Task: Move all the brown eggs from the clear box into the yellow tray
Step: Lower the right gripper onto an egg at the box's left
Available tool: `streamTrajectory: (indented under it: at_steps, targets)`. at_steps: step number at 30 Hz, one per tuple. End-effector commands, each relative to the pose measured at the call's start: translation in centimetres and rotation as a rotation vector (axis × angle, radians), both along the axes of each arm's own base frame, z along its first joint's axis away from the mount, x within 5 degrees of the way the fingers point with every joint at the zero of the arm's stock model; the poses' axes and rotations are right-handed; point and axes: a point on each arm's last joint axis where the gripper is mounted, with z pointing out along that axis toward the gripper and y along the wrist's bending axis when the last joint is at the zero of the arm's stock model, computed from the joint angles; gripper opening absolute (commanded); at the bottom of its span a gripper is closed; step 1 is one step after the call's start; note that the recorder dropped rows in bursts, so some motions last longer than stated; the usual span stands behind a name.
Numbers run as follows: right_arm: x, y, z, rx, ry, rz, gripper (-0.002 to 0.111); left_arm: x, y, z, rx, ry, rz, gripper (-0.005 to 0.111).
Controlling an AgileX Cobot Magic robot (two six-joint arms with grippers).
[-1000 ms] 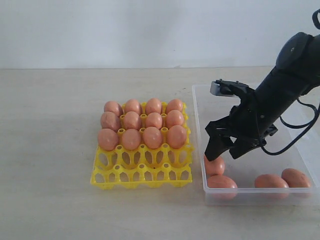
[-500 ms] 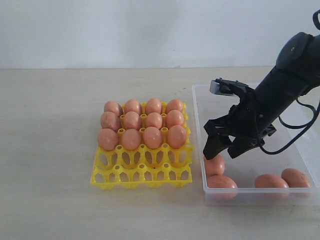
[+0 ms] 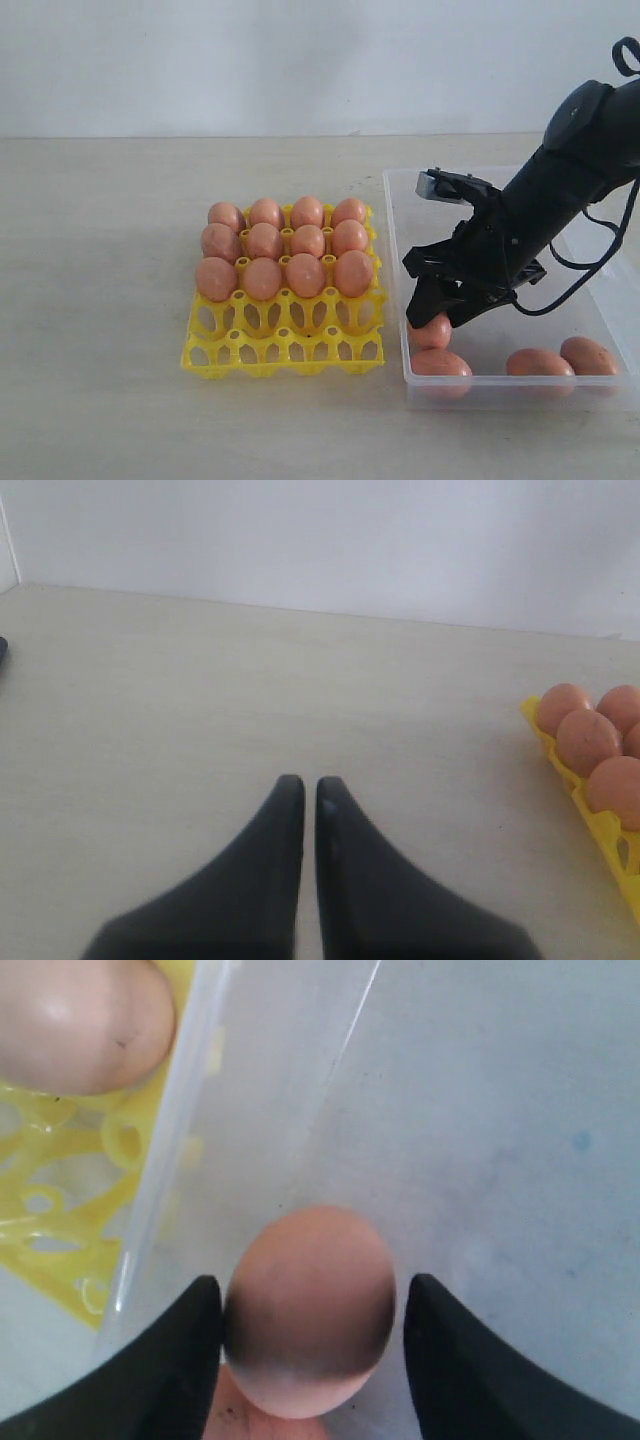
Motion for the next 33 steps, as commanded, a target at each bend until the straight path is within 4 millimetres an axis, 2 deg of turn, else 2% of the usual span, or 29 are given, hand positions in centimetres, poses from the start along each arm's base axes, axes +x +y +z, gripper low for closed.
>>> streamTrajectory:
  at_steps: [1,6,13,15,19,21,33]
  targets:
    - [0.16,0.05,0.01,-0.003,-0.016,0.000,0.041,-0.01,0.00,-0.11,0.003,0.001,0.000,0.004]
    - [0.16,0.05,0.01,-0.003,-0.019,0.005,0.040,-0.01,0.00,-0.11,0.003,0.001,0.000,0.004]
    - [0.08,-0.20,-0.09,-0.026,-0.019,0.028,0.025,-0.01,0.00,-0.11,0.003,0.001,0.000,0.004]
    - [0.06,-0.19,-0.08,-0.026,-0.019,0.031,0.029,-0.01,0.00,-0.11,0.003,0.001,0.000,0.004]
    - [-0.05,-0.24,-0.11,-0.031,-0.012,0.046,0.048,-0.01,0.00,-0.11,0.003,0.001,0.000,0.004]
    - [0.02,-0.27,-0.13,-0.036,-0.020,0.043,0.054,-0.01,0.00,-0.11,0.003,0.001,0.000,0.004]
    - [0.34,-0.37,-0.16,-0.048,-0.048,0.024,0.054,-0.01,0.00,-0.11,0.003,0.001,0.000,0.004]
